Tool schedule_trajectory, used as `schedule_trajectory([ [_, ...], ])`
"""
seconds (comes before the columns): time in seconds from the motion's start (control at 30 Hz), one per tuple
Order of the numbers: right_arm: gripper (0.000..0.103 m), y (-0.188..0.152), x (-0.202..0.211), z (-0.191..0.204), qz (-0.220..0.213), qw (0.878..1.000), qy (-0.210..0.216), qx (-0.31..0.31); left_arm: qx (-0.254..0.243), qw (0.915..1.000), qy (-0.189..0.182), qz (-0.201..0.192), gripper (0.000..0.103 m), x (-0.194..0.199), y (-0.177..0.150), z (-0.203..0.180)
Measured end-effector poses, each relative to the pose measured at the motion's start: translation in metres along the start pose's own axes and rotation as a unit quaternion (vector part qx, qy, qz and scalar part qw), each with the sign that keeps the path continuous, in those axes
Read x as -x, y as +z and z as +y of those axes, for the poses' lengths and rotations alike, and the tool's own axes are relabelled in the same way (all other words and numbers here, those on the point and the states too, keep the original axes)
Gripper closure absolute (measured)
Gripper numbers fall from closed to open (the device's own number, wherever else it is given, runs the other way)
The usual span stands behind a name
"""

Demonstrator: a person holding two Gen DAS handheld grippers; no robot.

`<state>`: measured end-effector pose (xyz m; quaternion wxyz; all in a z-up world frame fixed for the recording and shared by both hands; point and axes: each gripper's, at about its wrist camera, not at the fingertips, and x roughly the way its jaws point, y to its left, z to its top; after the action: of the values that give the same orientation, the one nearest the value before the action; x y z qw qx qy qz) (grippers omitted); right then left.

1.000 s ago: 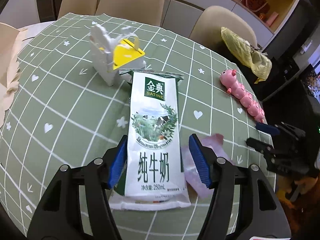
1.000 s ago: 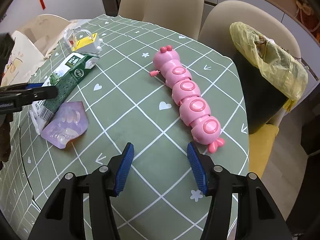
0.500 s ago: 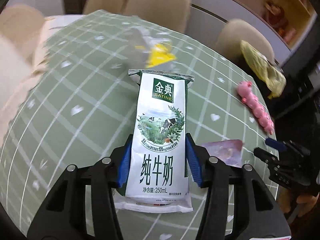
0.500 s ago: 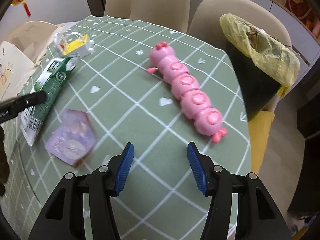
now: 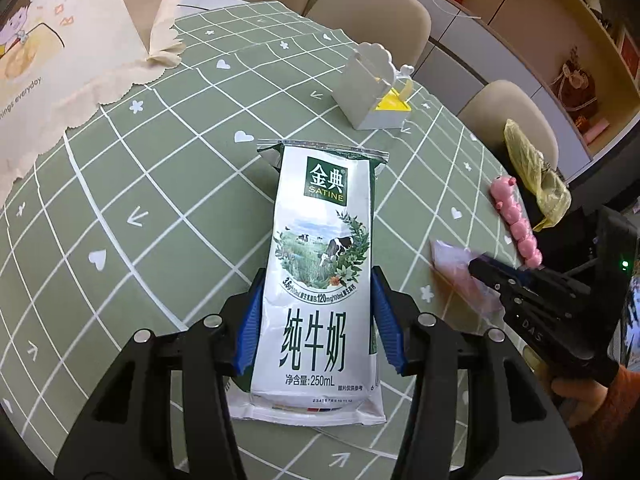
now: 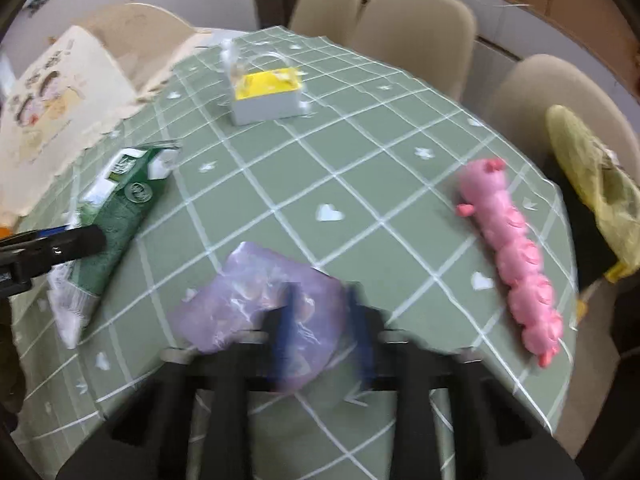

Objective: Collect trash
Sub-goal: 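Grasp the white SATINE milk carton with the left gripper while the right gripper grasps the lilac bag, then carry the milk carton and lilac bag over the trash bin with both grippers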

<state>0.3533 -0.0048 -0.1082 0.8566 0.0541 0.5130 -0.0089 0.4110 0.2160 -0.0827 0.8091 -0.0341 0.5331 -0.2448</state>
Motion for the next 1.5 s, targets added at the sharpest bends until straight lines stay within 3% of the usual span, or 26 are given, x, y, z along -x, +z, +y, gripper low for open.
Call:
schedule_trajectory([
  [0.27, 0.1, 0.01, 0.04, -0.011, -0.049, 0.999, -0.006, 0.017, 0.018, 0.9994, -0.014, -0.025, 0.056, 0.017, 0.005, -0.02],
  [0.47, 0.1, 0.009, 0.084, -0.042, -0.088, 0.996, 0.0, -0.001, 0.0, 0.9989, -0.016, -0.044, 0.056, 0.035, 0.011, -0.065],
  [1.07, 0.1, -0.032, 0.225, -0.189, -0.211, 0.975, -0.029, -0.067, -0.103, 0.9869, -0.038, -0.118, 0.056, 0.092, 0.023, -0.252],
  [1.3, 0.1, -0.028, 0.24, -0.247, -0.24, 0.968, -0.019, -0.07, -0.114, 0.981, -0.06, -0.145, 0.056, 0.085, 0.029, -0.306],
  [1.5, 0.1, -0.012, 0.243, -0.31, -0.259, 0.962, -0.04, -0.074, -0.116, 0.9769, -0.089, -0.155, 0.056, 0.058, 0.062, -0.358],
])
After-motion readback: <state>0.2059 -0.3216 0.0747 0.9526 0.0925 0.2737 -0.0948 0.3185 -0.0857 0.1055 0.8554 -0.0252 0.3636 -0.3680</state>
